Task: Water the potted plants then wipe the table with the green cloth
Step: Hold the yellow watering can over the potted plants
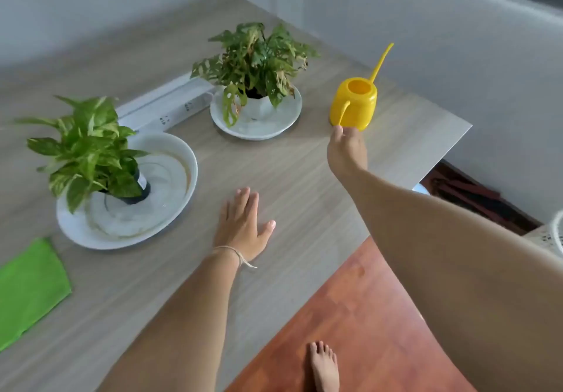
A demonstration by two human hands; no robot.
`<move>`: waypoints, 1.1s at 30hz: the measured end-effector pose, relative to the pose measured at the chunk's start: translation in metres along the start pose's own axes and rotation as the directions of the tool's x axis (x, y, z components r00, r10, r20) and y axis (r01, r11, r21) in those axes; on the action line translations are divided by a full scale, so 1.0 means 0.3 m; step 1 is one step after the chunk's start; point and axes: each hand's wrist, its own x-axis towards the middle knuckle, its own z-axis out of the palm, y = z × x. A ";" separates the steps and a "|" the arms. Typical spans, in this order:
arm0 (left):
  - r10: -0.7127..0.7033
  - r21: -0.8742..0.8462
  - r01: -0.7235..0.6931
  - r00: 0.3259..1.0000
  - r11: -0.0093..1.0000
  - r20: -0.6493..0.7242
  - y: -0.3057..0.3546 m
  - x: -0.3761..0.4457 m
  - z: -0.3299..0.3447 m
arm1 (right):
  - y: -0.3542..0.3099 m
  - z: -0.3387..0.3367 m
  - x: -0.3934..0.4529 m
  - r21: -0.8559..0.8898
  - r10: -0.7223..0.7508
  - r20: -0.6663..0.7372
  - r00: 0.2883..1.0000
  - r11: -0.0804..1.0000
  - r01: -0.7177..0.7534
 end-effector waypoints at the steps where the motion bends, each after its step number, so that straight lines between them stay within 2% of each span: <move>1: -0.002 -0.003 0.002 0.999 1.000 -0.050 -0.001 -0.002 0.023 | -0.005 -0.003 0.019 0.024 0.013 -0.026 1.000 1.000 -0.012; 4: 0.000 0.028 0.006 0.981 1.000 -0.192 -0.001 -0.002 0.059 | -0.017 -0.007 0.092 0.098 0.068 -0.090 0.994 0.993 -0.059; 8: 0.014 0.028 -0.008 0.974 1.000 -0.228 0.015 0.013 0.051 | -0.032 0.005 0.171 0.262 0.138 -0.146 0.980 0.960 -0.097; 12: 0.014 0.009 -0.012 0.971 1.000 -0.237 0.009 0.005 0.059 | -0.067 0.047 0.227 0.531 0.259 -0.071 0.963 0.827 -0.183; 14: 0.013 0.001 -0.014 0.967 1.000 -0.253 0.002 0.007 0.062 | -0.075 0.066 0.239 0.575 0.271 -0.019 0.963 0.790 -0.210; 18: 0.013 -0.004 -0.014 0.963 1.000 -0.268 0.000 0.008 0.065 | -0.067 0.095 0.242 0.526 0.258 -0.025 0.966 0.825 -0.207; 22: 0.010 -0.006 -0.012 0.961 1.000 -0.276 -0.003 0.007 0.064 | -0.040 0.091 0.223 0.458 0.319 -0.076 0.945 0.853 -0.251; 26: 0.008 -0.003 -0.009 0.961 1.000 -0.276 0.000 0.004 0.066 | -0.027 0.059 0.173 0.304 0.339 -0.090 0.937 0.905 -0.298; 30: 0.001 -0.013 -0.005 0.960 1.000 -0.279 0.001 0.001 0.071 | -0.004 0.015 0.163 0.321 0.235 -0.171 0.957 0.931 -0.171; 33: 0.001 -0.020 -0.007 0.959 1.000 -0.283 0.001 0.006 0.071 | 0.007 -0.017 0.169 0.328 0.224 -0.228 0.948 0.934 -0.142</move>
